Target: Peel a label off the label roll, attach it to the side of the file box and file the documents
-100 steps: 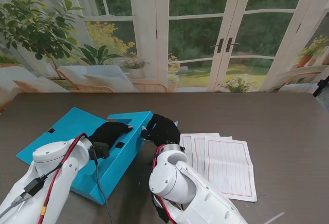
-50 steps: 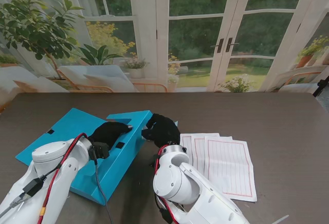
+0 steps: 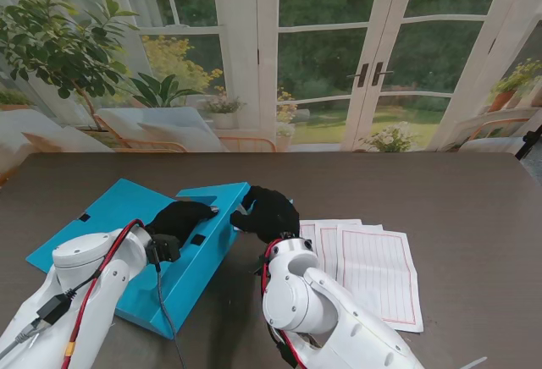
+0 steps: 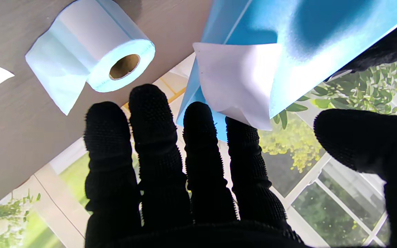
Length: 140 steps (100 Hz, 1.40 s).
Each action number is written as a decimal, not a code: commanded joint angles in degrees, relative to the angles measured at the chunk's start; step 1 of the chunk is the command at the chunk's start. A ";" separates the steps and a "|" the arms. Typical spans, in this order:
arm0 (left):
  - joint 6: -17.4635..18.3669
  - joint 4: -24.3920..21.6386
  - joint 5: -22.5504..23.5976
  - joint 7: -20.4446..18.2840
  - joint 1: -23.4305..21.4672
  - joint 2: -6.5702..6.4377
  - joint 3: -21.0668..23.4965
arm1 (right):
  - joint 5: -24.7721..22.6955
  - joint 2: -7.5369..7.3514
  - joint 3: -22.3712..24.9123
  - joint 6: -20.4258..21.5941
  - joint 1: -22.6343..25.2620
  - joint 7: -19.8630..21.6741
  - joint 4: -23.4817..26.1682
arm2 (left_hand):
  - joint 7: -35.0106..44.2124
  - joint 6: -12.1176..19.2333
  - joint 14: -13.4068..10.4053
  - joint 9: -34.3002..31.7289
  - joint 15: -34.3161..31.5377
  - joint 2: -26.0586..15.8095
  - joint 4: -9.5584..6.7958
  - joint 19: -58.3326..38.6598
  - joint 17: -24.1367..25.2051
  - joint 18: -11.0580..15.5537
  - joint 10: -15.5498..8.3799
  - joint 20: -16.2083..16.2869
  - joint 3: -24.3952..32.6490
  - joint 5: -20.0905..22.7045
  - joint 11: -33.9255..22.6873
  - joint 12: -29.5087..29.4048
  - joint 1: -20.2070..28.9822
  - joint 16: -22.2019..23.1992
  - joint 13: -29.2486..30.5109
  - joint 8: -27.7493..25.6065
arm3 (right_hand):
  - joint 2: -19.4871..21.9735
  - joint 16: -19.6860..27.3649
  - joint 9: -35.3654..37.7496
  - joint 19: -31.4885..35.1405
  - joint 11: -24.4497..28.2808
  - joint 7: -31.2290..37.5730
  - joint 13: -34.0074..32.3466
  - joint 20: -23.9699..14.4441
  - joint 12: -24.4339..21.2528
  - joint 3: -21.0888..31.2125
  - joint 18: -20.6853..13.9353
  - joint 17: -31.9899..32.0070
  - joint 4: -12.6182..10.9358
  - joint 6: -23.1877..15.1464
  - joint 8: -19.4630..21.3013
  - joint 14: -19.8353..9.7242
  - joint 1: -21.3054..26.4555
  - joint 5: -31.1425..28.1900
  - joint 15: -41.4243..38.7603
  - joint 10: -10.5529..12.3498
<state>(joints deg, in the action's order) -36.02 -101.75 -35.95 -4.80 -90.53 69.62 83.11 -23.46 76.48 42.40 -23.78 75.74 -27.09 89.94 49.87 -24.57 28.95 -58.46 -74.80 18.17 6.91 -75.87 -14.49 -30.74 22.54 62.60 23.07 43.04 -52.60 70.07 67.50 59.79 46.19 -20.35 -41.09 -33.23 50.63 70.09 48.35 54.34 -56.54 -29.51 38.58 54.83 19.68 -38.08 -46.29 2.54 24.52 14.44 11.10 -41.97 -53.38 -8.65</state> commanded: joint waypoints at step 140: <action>-1.04 -1.23 0.32 -2.26 -0.28 0.02 0.49 | -7.74 -0.17 -2.31 7.95 -3.27 -4.45 -7.40 | 3.11 3.65 6.15 -1.81 -2.50 -2.74 -2.27 -0.99 2.58 3.31 -0.33 1.49 5.45 1.57 -1.89 1.29 6.47 0.75 2.09 -0.16 | -15.06 0.32 23.85 4.32 -8.31 10.83 -17.43 5.10 1.27 18.71 -5.17 3.11 39.51 -15.82 -4.62 -5.13 30.70 -19.45 2.98 7.18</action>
<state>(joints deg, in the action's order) -36.97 -102.08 -35.53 -6.09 -90.77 69.33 83.54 -31.26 76.56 40.11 -16.75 72.46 -32.71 82.34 49.86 -24.58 28.98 -58.46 -74.80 18.06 6.91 -75.87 -14.40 -30.78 22.62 62.61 23.08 43.03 -52.47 70.07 67.50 59.80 46.13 -20.35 -55.28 -33.31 72.64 72.21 40.90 63.21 -71.20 -25.90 38.91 62.72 16.66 -39.17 -4.72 -4.59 16.64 9.43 35.56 -58.36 -50.44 -2.44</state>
